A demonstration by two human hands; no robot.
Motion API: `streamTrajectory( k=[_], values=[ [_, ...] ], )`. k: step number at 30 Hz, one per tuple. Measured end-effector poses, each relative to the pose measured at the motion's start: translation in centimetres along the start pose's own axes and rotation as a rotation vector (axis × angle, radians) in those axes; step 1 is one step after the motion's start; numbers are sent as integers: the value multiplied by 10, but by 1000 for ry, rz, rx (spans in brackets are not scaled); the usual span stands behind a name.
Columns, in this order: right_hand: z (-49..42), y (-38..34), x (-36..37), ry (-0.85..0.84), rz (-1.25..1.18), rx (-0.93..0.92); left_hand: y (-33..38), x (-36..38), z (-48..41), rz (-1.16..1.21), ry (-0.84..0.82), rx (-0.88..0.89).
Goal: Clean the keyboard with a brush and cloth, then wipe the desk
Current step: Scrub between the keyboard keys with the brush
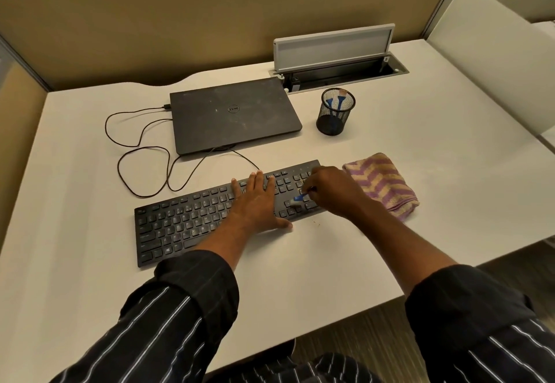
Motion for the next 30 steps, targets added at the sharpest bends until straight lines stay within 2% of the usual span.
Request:
streamTrajectory(
  k=[4,7,10,13,18,22,26,30],
  values=[
    [-3,25,7,-47,82,100,7,-3,-4,10,25,28],
    [-1,43,-3,-17,80,162,10,-2,-7,10,27,40],
    [-1,34,-13,25,-5,108,12,-1,-10,-1,18,35],
    [0,15,-4,-25,27,8,14,-1,-11,-9,12,33],
    [2,41,-4,-40,105,114,13,-1,-13,3,13,36],
    [-1,24,-15,-29,-18,37,14,-1,-14,-10,11,31],
    [2,-2,7,-145,14,-63,15,-1,-15,-16,3,25],
    [5,35,11,-131,62,99,14,-2,-15,-5,7,29]
  ],
)
Point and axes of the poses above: each hand's wrist, its own z-axis away from the middle knuckle, its own x-axis out of the palm, y = z × x, the point moved 10 cm from there along -z, towards the middle knuckle, and after that the axes turned 5 degrees about z, right-handed, at the moved point
